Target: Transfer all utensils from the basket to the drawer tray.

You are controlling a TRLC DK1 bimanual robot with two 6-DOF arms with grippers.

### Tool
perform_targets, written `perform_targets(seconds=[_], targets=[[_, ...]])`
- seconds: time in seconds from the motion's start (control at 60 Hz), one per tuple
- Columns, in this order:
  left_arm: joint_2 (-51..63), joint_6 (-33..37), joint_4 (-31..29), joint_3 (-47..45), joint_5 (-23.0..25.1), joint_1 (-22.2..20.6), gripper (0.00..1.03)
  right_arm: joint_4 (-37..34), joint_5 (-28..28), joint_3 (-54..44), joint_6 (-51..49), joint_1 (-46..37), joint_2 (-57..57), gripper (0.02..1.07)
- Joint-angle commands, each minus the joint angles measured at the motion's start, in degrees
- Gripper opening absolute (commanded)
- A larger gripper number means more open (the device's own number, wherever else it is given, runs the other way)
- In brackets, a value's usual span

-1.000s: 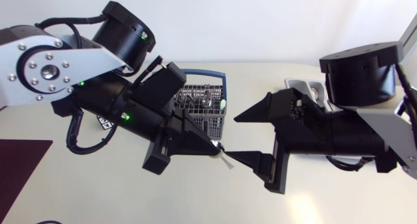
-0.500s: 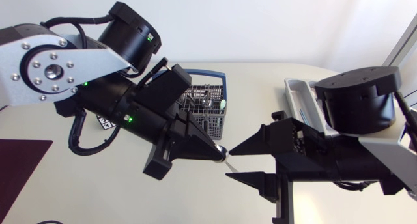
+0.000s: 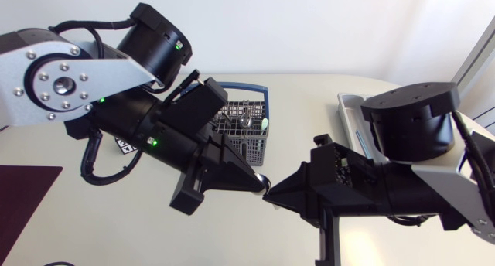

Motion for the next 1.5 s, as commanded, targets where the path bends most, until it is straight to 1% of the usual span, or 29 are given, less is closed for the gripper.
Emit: perform_targets(seconds=[0.0, 0.083, 0.25, 0.4, 0.5, 0.533, 0.617, 0.667, 0.683, 0.717, 0.767, 0.8, 0.867, 0.917, 0.95, 0.967, 1.05, 1.067, 1.083, 1.133, 1.167, 1.2, 1.233, 1.25, 1.3, 1.367, 1.4, 1.483], targets=[[0.71, 1.06, -0.54, 1.38, 1.09, 0.11, 0.1, 1.11, 0.49, -1.53, 1.69, 0.23, 1.49, 0.08], [0.62, 0.97, -0.54, 1.38, 1.09, 0.2, 0.18, 1.37, 0.49, -2.14, 1.69, 0.23, 1.85, 0.08], [0.18, 0.97, -0.45, 1.38, 1.0, -0.15, 0.41, 1.37, 0.84, -2.41, 2.22, 0.32, 2.64, 0.08], [-0.7, 0.53, -0.27, 1.55, 1.0, -0.06, 0.5, 1.46, 1.02, -3.02, 2.22, 0.23, 3.69, 0.08], [-1.31, 0.45, -0.27, 1.46, 0.91, 0.2, 0.52, 1.64, 1.28, -3.64, 2.31, 0.32, 3.6, 0.08], [-1.58, 0.53, -0.27, 1.38, 0.91, 0.38, 0.54, 1.72, 1.46, -3.73, 2.31, 0.32, 3.6, 0.08], [-2.19, 0.45, -0.18, 1.38, 0.91, 0.99, 0.55, 1.72, 1.9, -3.9, 2.31, 0.23, 3.69, 0.08], [-2.54, 0.45, -0.18, 1.38, 0.91, 1.26, 0.59, 1.72, 2.25, -3.99, 2.31, 0.32, 3.87, 0.08], [-2.81, 0.45, -0.1, 1.46, 0.83, 1.7, 0.63, 1.64, 2.51, -3.99, 2.31, 0.23, 4.22, 0.08], [-3.16, 0.09, 0.25, 1.55, 0.83, 1.96, 0.66, 1.64, 2.78, -4.25, 2.22, 0.23, 4.48, 0.08], [-3.42, -0.52, 1.05, 1.55, 0.65, 2.49, 0.69, 1.64, 3.39, -4.78, 1.87, 0.06, 4.83, 0.08], [-3.51, -0.61, 1.31, 1.55, 0.47, 2.75, 0.69, 1.72, 4.01, -5.13, 1.52, -0.38, 4.92, 0.08], [-3.34, -2.19, 3.51, 1.64, -2.25, 3.19, 0.69, 1.81, 4.97, -5.57, 1.08, -1.44, 4.83, 0.08], [-3.16, -4.65, 5.88, 1.64, -5.59, 3.28, 0.69, 1.72, 5.41, -6.01, 0.02, -4.25, 4.57, 0.08], [-2.81, -5.97, 7.46, 1.64, -8.75, 3.28, 0.69, 1.64, 5.41, -6.19, -0.77, -6.1, 4.22, 0.08], [-2.54, -6.76, 8.52, 1.55, -11.65, 3.1, 0.69, 1.55, 5.41, -6.45, -1.47, -7.42, 3.95, 0.08], [-2.54, -8.34, 10.54, 1.2, -15.87, 3.01, 0.69, 1.11, 5.41, -7.07, -4.29, -12.78, 2.64, 0.08], [-2.37, -9.4, 11.77, 1.02, -18.25, 3.01, 0.69, 1.11, 5.41, -7.15, -5.08, -14.01, 2.55, 0.08], [-2.1, -10.28, 13.35, 0.67, -22.82, 2.57, 0.69, 0.58, 5.33, -7.24, -7.1, -17.52, 1.93, 0.08], [-2.28, -10.54, 14.41, 0.15, -24.93, 2.49, 0.69, 0.14, 5.33, -7.15, -9.65, -21.48, 1.49, 0.08], [-2.19, -11.16, 15.37, -0.12, -27.03, 2.57, 0.69, -0.38, 5.24, -6.89, -11.4, -24.47, 1.14, 0.08], [-2.1, -11.42, 16.34, -0.47, -30.2, 2.4, 0.69, -0.56, 5.06, -6.8, -13.43, -27.45, 1.05, 0.08], [-2.1, -11.51, 16.6, -0.65, -31.17, 2.14, 0.69, -0.56, 5.15, -6.71, -14.57, -29.04, 0.97, 0.08], [-2.1, -11.59, 16.87, -0.73, -32.13, 1.96, 0.69, -0.74, 5.06, -6.63, -16.33, -31.59, 0.97, 0.08], [-2.1, -11.59, 17.13, -1.08, -32.48, 2.31, 0.69, -1.09, 4.62, -6.45, -20.02, -36.33, 1.05, 0.08], [-1.93, -11.59, 18.54, -1.7, -36.53, 2.22, 0.69, -0.82, 3.83, -6.19, -24.68, -42.84, 1.85, 0.08], [-1.93, -11.42, 19.5, -2.32, -37.76, 2.22, 0.69, -0.82, 3.04, -6.01, -26.79, -45.82, 2.55, 0.08], [-1.93, -10.8, 23.28, -4.69, -41.98, 2.31, 0.69, 1.02, 1.9, -6.01, -32.06, -53.21, 5.27, 0.08]])
